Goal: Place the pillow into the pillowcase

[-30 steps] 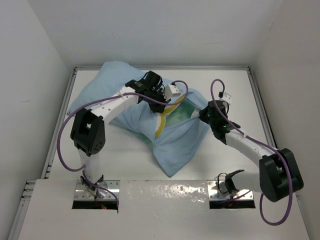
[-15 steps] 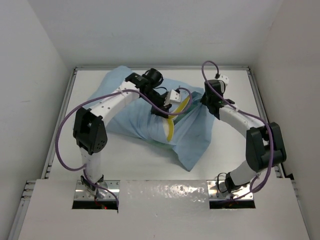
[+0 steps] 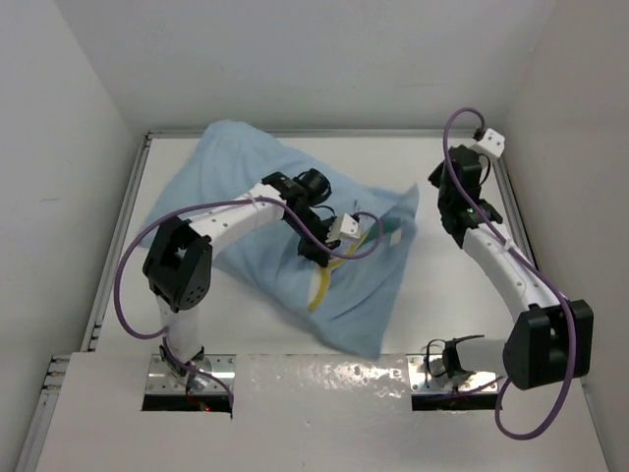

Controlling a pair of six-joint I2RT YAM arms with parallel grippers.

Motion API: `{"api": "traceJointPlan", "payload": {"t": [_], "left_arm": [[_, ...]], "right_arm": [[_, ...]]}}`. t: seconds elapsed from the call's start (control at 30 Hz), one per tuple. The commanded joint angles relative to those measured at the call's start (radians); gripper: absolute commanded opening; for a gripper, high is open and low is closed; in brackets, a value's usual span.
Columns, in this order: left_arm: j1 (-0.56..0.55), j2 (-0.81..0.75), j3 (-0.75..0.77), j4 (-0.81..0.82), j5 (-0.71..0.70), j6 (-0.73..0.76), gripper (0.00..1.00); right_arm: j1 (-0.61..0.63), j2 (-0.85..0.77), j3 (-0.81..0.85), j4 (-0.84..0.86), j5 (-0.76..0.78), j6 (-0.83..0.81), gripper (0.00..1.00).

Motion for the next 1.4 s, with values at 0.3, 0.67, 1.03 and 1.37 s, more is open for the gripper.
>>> {"api": "traceJointPlan", "payload": {"t": [0.3, 0.67, 1.03, 1.37], "left_arm": [[0.053, 0.105, 0.019, 0.307, -0.242, -0.429, 0.00], [0.053, 0.136, 0.098, 0.085, -0.085, -0.264, 0.00], [0.055, 0.103, 0.084, 0.094, -0.088, -0.280, 0.00], [0.088, 0.092, 0.162, -0.058, -0.059, -0.172, 0.00]], "right_arm": [[0.005, -0.121, -0.053, -0.067, -0.320, -0.041, 0.04], [0.146, 0.051, -0.190, -0.132, -0.390, -0.015, 0.87], [0.145, 0.405, -0.055, -0.046, -0.397, 0.043, 0.58], [0.117, 0.501, -0.038, -0.106, -0.318, 0.119, 0.00]]}}
